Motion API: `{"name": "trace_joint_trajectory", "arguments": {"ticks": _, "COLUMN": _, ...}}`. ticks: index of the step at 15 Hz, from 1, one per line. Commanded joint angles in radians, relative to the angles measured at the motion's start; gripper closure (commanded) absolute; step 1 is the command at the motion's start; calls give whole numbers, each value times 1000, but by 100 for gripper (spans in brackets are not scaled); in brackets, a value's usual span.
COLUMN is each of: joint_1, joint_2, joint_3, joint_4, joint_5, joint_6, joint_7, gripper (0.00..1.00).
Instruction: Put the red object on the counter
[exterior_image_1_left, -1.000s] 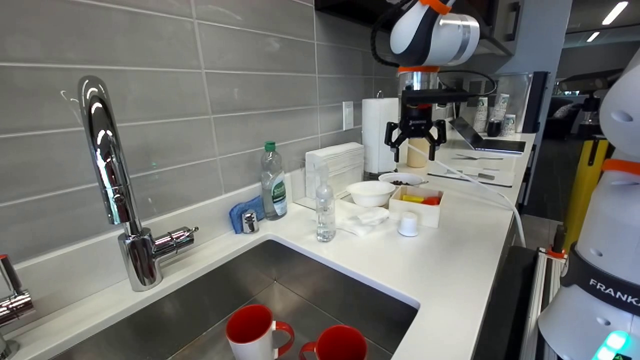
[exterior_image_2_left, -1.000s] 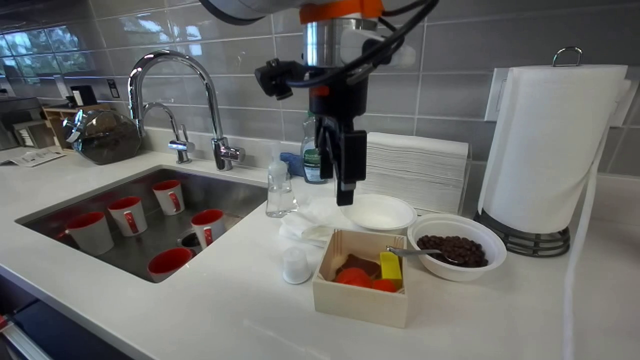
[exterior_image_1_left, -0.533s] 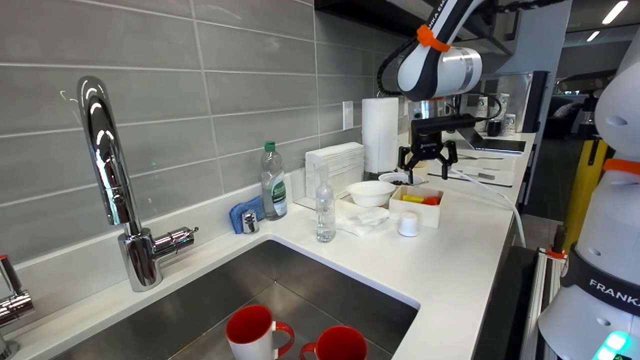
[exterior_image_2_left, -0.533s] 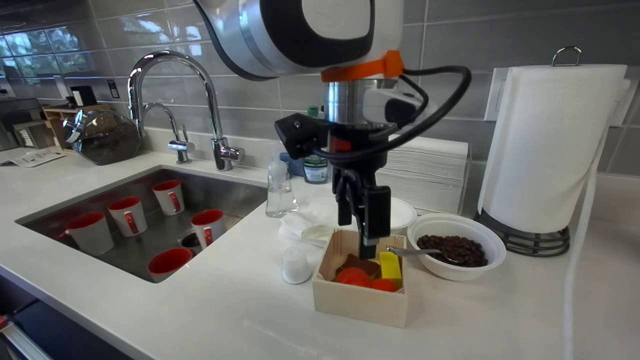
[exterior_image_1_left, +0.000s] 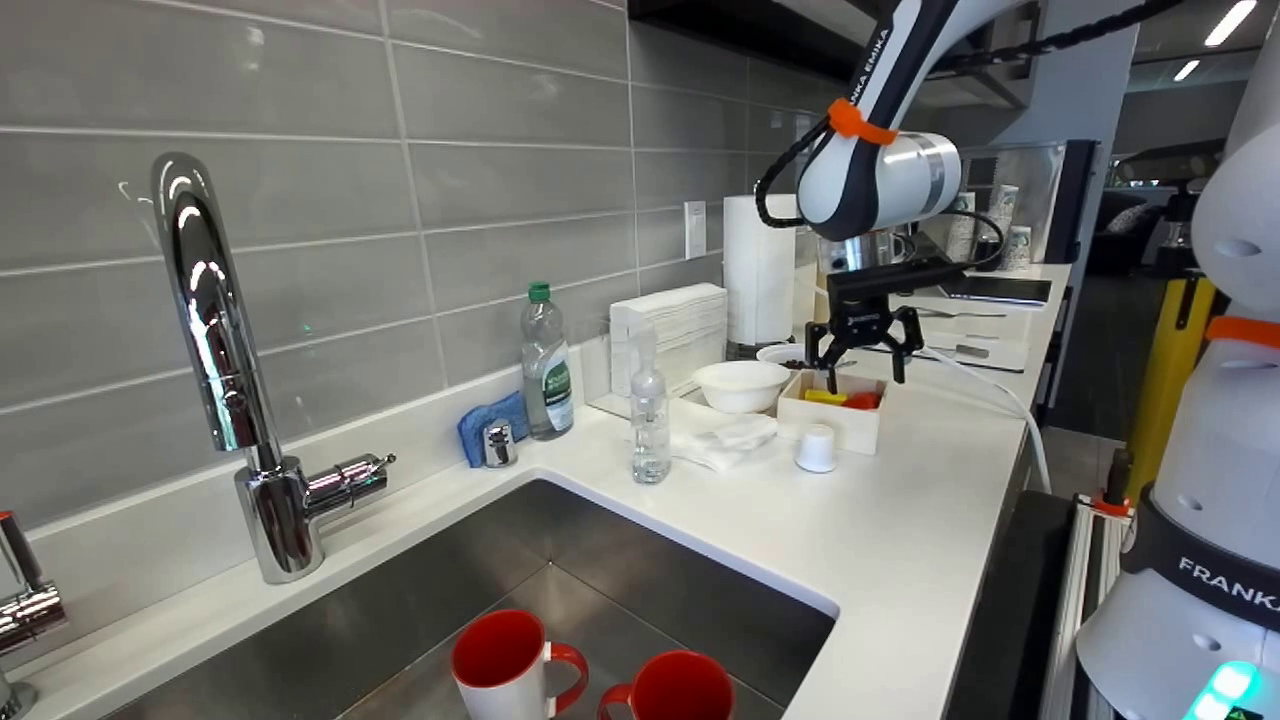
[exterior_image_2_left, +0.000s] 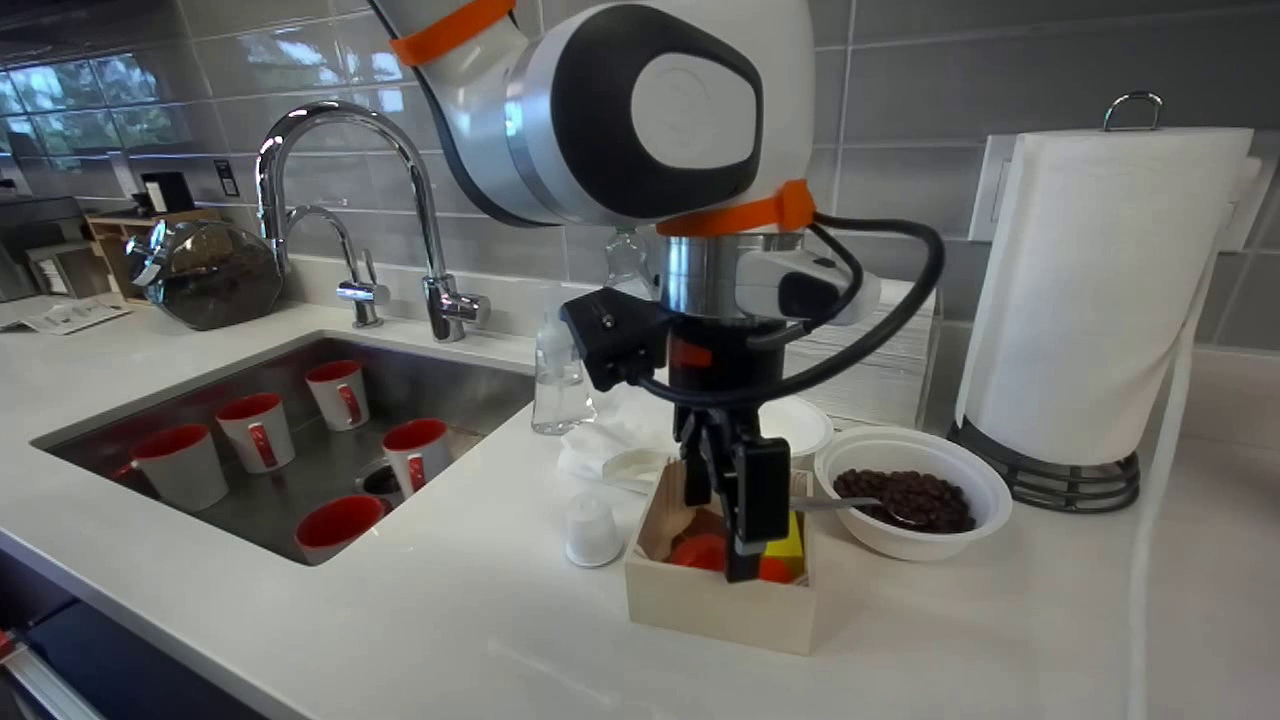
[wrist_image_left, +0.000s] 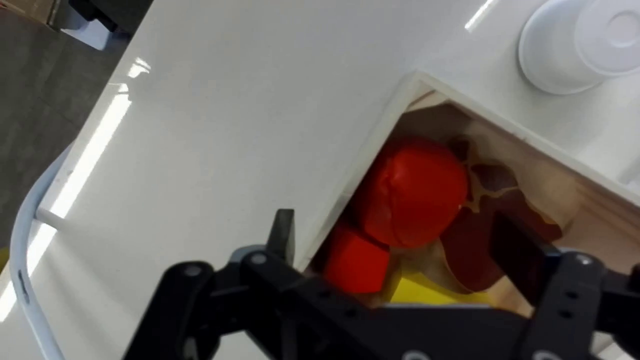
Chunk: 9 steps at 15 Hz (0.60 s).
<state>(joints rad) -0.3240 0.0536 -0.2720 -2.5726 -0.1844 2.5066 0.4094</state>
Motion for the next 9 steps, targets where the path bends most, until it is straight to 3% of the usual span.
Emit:
{"name": "trace_joint_trajectory", "arguments": {"ticks": 1, "joint_1": 33, "joint_2": 21, "joint_3": -13, "joint_4": 25, "joint_5": -39, "joint_6": 16, "joint_7": 52, "gripper": 19}}
{"name": "trace_joint_trajectory", "arguments": {"ticks": 2, "joint_1": 38, "joint_2": 24, "joint_3": -14, "joint_4": 30, "joint_5": -45, "joint_6": 15, "joint_7": 60, "gripper": 36}}
{"name": "trace_joint_trajectory", "arguments": {"ticks": 5, "joint_1": 51, "joint_2": 31, "joint_3": -13, "joint_4": 35, "joint_5": -67, "joint_6": 15, "joint_7": 88, "gripper": 62}}
{"name": "trace_joint_trajectory", "arguments": {"ticks": 8, "joint_1": 62, "joint_2": 39, "joint_3": -14, "joint_4": 33, "joint_5": -84, "joint_6": 16, "joint_7": 108, "gripper": 61}}
{"name": "trace_joint_trajectory", "arguments": {"ticks": 9, "joint_1": 64, "joint_2": 43, "joint_3": -15, "joint_4": 33, "joint_5": -87, "joint_6": 16, "joint_7": 111, "gripper": 56}}
